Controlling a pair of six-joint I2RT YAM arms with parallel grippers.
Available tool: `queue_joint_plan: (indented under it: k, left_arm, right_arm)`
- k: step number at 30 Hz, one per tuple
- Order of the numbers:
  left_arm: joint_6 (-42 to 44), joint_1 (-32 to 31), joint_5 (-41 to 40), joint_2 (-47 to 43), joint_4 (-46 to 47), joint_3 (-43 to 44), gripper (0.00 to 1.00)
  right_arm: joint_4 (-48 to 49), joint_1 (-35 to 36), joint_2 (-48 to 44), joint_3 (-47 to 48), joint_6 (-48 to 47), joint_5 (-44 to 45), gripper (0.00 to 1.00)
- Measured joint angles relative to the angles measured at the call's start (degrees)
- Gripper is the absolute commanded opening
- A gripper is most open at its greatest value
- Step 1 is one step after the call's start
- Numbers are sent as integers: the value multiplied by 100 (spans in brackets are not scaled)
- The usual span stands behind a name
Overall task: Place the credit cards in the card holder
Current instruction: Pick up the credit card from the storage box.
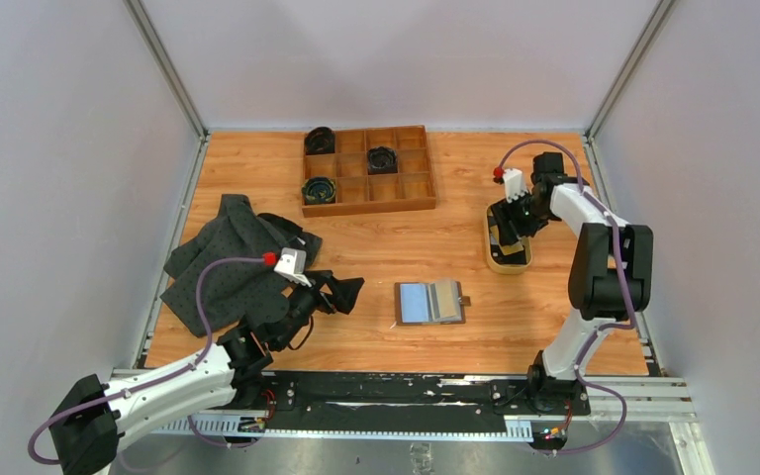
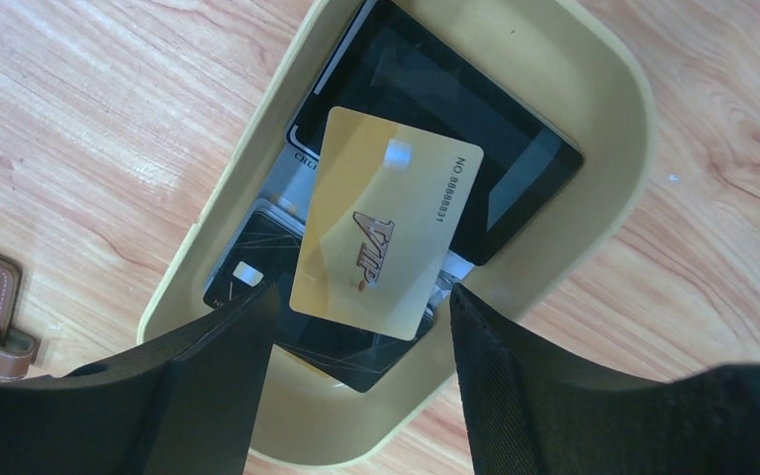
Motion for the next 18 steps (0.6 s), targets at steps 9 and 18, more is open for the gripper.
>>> queue_joint_plan:
  k: [9,18]
  left_arm:
    - [-48,0,-2,0,2,0,100]
    - [-63,0,-9,0,2,0,100]
  right_arm:
    - [-4,166,216,48,2,223,72]
    - [50,365,496,223,7,435,74]
